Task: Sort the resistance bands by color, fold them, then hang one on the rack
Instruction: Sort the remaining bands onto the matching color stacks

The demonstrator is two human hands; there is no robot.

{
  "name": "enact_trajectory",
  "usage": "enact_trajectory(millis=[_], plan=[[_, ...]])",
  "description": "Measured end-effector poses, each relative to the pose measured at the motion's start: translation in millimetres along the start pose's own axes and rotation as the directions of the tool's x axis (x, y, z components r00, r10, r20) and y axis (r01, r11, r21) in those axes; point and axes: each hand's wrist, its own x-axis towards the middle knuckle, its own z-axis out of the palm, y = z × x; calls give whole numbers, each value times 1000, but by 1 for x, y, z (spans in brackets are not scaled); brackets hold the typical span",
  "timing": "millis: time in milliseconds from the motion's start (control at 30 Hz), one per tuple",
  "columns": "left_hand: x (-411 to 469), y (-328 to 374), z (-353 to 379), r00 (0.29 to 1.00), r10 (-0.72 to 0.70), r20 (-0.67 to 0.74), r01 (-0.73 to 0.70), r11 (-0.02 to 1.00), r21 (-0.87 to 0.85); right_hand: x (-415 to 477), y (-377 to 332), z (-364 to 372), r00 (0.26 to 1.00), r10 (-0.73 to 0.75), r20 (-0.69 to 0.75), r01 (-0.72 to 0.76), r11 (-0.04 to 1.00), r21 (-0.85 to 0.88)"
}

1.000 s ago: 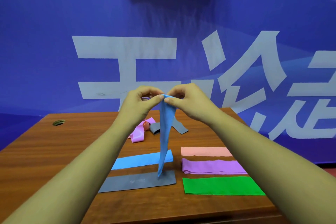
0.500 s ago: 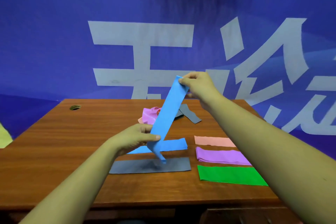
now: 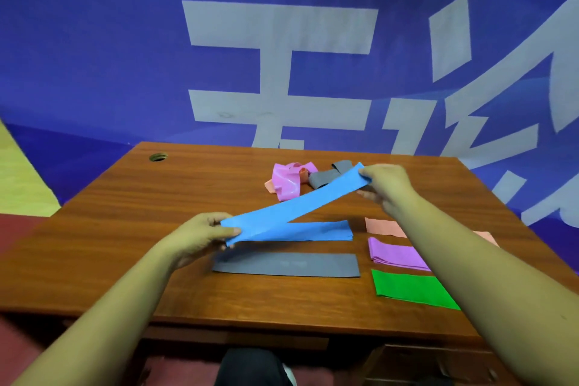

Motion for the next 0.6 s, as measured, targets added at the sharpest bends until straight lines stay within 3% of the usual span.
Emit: enact_trajectory(millis=[100, 200, 433, 600], plan=[[14, -9, -7, 975, 13, -220, -21, 999, -35, 8, 32, -2, 997, 76, -4, -76, 985, -158], [30, -17, -9, 937, -5, -348, 20, 999, 40, 18, 57, -4, 996, 74, -42, -84, 936, -341], [56, -32, -11, 856, 80, -511, 118, 931, 344, 36, 90, 5, 1000, -19, -2, 14, 782, -624], [58, -33, -8, 811, 78, -579, 210, 886, 413, 47, 107, 14, 1000, -31, 2, 24, 727, -686]])
